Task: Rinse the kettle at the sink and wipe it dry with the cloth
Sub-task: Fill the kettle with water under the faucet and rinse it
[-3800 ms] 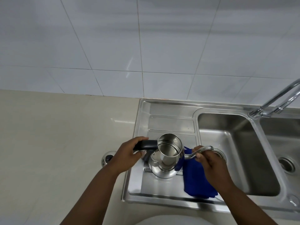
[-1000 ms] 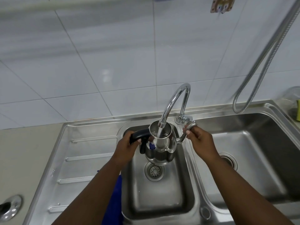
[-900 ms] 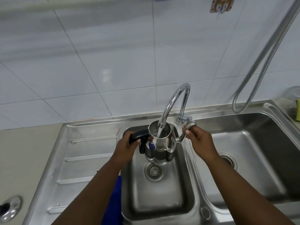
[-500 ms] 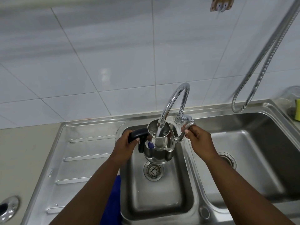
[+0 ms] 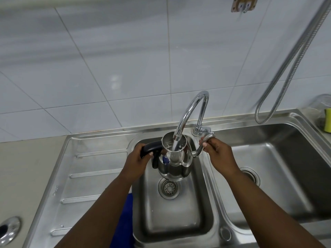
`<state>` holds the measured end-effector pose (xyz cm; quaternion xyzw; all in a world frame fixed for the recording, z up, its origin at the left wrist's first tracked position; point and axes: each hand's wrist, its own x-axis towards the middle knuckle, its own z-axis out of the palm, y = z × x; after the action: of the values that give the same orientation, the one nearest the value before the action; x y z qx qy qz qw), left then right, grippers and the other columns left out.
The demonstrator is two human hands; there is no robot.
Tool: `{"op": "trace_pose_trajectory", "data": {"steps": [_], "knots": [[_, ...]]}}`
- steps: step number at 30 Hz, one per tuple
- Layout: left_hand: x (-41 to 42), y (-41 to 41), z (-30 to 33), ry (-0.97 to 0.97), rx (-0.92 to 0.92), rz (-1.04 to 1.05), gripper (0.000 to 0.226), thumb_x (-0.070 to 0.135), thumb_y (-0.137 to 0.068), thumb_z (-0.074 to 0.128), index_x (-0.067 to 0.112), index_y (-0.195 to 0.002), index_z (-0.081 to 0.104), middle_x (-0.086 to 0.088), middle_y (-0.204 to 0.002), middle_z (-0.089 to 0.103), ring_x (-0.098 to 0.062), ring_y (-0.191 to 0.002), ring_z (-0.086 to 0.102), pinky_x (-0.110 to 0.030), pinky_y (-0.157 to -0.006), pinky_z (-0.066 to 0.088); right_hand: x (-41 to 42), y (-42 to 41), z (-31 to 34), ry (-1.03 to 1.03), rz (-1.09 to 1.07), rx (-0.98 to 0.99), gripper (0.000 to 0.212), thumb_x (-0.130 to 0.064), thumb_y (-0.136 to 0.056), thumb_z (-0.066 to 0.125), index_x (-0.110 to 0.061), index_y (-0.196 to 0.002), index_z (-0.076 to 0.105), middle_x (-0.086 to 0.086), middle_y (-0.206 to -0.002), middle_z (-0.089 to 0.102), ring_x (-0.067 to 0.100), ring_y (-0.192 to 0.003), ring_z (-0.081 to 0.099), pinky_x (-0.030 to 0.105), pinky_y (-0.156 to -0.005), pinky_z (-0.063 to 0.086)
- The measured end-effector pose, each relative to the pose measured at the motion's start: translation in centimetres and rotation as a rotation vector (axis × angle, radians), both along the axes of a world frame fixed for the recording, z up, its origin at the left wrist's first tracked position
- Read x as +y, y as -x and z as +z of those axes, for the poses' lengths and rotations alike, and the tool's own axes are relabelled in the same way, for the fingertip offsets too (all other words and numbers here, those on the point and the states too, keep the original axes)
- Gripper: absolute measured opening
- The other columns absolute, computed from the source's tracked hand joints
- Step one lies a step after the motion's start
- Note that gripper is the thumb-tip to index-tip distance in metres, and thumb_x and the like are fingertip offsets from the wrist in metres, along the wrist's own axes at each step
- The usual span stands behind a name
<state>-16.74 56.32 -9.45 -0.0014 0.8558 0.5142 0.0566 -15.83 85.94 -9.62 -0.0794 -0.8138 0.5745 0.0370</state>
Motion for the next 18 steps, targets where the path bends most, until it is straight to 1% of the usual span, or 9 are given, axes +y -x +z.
{"op": "trace_pose_trajectory", "data": {"steps": [10,18], "knots": [[0.06,-0.12,0.11,0.01,-0.004,0.001,0.021,0.017,-0.091,0.062,0.019,-0.111,0.055,0.001,-0.097,0.064,-0.006,-0.091,0.059,-0.02,-0.075,0.045,-0.04,0.0,-0.14,-0.014,0.005,-0.002,0.019,-0.011,-0.094,0.061,-0.018,-0.106,0.073,0.0,-0.101,0.076,0.013,-0.098,0.072,0.045,-0.098,0.055],[0.01,-0.22,0.26,-0.007,-0.01,-0.001,0.021,0.017,-0.092,0.061,0.018,-0.111,0.054,-0.003,-0.099,0.064,-0.01,-0.092,0.059,-0.021,-0.076,0.045,-0.11,0.11,-0.07,-0.029,0.001,0.009,0.018,-0.014,-0.093,0.062,-0.021,-0.106,0.074,-0.002,-0.101,0.077,0.013,-0.099,0.072,0.046,-0.097,0.055]]}}
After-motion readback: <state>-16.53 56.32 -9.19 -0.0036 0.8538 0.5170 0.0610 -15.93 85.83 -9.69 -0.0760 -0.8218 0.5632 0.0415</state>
